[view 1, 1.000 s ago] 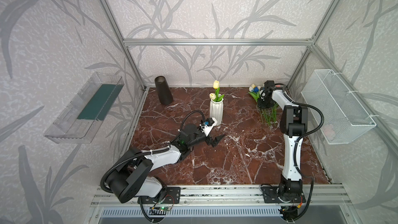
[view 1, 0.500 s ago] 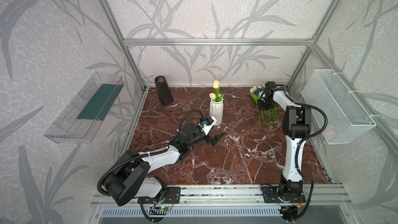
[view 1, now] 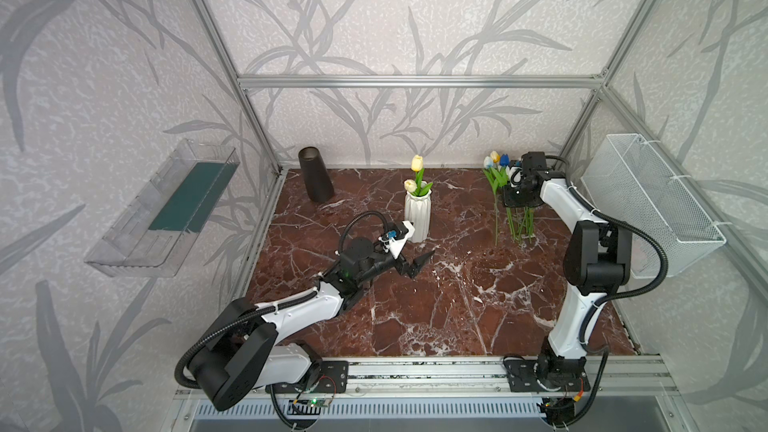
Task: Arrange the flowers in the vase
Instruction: 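Grasp another white tulip stem from the bundle with the right gripper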
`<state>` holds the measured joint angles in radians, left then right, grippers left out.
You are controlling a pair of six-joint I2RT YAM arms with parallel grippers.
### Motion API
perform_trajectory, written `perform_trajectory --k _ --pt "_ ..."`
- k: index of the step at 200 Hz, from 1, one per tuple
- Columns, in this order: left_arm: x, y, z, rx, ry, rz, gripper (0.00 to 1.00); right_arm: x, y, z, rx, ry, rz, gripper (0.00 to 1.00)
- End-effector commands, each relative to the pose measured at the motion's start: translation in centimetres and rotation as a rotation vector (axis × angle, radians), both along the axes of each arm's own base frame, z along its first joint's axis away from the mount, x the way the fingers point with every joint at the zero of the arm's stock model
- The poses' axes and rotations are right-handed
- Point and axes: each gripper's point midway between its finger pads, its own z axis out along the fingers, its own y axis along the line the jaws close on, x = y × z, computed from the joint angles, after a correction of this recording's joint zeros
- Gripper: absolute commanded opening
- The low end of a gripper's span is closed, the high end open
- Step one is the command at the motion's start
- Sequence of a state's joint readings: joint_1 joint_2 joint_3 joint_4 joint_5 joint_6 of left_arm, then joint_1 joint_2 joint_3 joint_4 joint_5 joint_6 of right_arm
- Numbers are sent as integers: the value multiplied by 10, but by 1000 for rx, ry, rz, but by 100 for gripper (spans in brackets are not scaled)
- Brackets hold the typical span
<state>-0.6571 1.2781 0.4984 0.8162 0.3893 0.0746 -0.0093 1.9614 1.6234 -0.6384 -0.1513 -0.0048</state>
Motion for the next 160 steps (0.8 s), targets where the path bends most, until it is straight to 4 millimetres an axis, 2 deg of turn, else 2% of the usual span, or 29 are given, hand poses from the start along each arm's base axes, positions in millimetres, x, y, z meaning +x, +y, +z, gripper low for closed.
perform_trajectory --k 1,17,26,35,52,65,97,122,144,160 --pt "-3 5 2 -10 -16 16 99 0 4 16 27 -43 -3 8" --pt "-5 7 1 -11 -17 22 99 -2 3 4 20 -8 -6 11" --pt "-5 9 0 -11 -15 25 99 -4 4 -2 26 9 -1 4" --pt "-5 9 -2 -9 -11 26 99 -4 6 -6 32 14 -1 3" --pt "-6 10 -1 -9 -12 27 99 -6 7 -16 33 37 -1 17" --pt "-7 11 -3 -3 -10 29 99 -6 8 -20 34 42 0 2" --pt "-6 13 -3 2 -15 44 99 -5 8 -21 38 32 -7 1" --pt "-5 13 -4 12 -21 46 99 -3 3 -28 18 48 -28 15" --pt "-3 13 -6 14 -20 52 99 -5 10 -39 23 95 -7 16" --pt "-3 12 -9 18 -17 50 99 -8 18 -47 -11 119 18 22"
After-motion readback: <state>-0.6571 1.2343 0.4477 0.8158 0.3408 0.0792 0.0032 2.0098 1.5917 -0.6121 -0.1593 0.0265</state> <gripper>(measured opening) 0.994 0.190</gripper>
